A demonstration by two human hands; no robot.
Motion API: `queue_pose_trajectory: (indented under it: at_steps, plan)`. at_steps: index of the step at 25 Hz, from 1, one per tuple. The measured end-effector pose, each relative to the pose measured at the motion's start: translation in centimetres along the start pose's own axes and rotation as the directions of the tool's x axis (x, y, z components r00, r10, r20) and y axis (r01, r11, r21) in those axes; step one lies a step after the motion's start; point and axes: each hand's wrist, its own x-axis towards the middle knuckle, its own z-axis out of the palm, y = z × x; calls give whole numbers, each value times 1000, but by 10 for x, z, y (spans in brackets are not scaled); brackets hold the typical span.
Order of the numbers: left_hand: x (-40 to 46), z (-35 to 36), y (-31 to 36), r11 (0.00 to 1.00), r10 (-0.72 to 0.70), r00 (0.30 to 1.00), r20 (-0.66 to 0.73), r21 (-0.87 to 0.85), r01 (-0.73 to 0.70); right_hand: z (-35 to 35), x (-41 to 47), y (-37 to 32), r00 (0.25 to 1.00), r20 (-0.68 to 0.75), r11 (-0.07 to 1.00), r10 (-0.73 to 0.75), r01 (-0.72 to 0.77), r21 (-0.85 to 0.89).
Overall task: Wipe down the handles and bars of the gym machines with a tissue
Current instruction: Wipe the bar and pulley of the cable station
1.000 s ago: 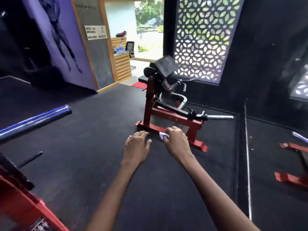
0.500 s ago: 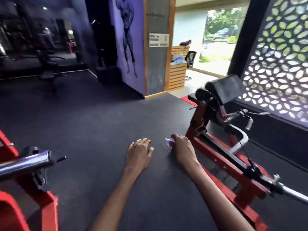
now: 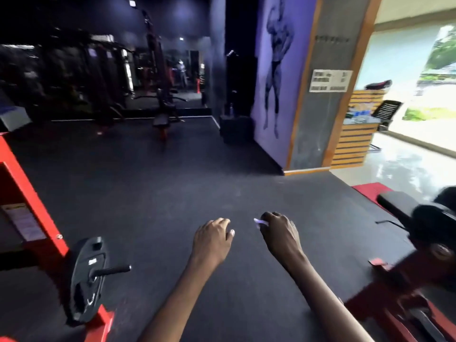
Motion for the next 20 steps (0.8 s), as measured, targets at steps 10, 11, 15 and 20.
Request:
queue_pose_trajectory:
  at_steps: [10,11,15,20]
  plan:
    - [274,-2,-134,910,-388,917,-97,114,398,155,344,-41,919,178,930,-351,320,178]
    - [294,-1,-150,894,-423,900,-108,114,434,169,370,-49,910,197,925,-365,330,191]
    - [382,9,-230,822,-549,825,-136,92,562,244,479,-95,865,253,896,-434,387,216]
    - [490,-2,-354,776,-593,777,-210,108,621,341,608,-178,802,272,842,-532,466,272]
